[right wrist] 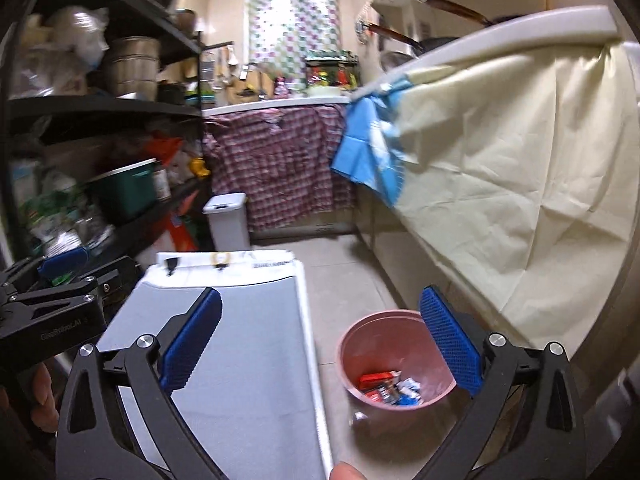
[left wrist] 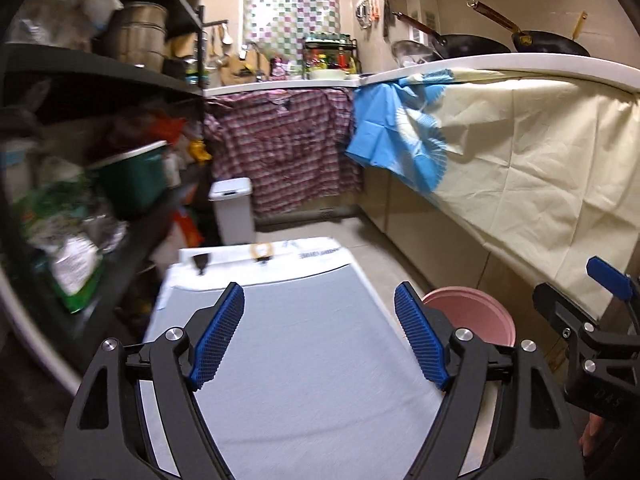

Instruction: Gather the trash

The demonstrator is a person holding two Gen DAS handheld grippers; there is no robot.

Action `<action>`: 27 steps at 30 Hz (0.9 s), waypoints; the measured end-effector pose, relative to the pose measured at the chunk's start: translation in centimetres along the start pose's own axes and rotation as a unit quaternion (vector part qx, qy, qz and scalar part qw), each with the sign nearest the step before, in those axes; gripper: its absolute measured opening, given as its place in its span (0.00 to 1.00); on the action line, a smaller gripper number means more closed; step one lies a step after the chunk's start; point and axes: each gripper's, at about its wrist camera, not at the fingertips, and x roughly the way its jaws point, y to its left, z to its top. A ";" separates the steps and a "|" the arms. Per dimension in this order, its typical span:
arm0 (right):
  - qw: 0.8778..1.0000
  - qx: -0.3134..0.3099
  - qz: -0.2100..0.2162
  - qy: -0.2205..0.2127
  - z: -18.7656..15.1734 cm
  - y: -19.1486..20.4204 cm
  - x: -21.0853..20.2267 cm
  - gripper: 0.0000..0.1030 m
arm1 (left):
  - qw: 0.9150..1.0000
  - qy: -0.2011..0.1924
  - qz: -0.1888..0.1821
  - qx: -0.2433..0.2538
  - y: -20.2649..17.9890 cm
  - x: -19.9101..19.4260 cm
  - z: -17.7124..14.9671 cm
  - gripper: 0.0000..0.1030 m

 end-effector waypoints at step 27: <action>0.997 0.006 0.005 0.074 -7.6 3.4 -2.8 0.95 | 0.999 0.051 0.004 -0.008 1.2 -2.9 -7.5 0.73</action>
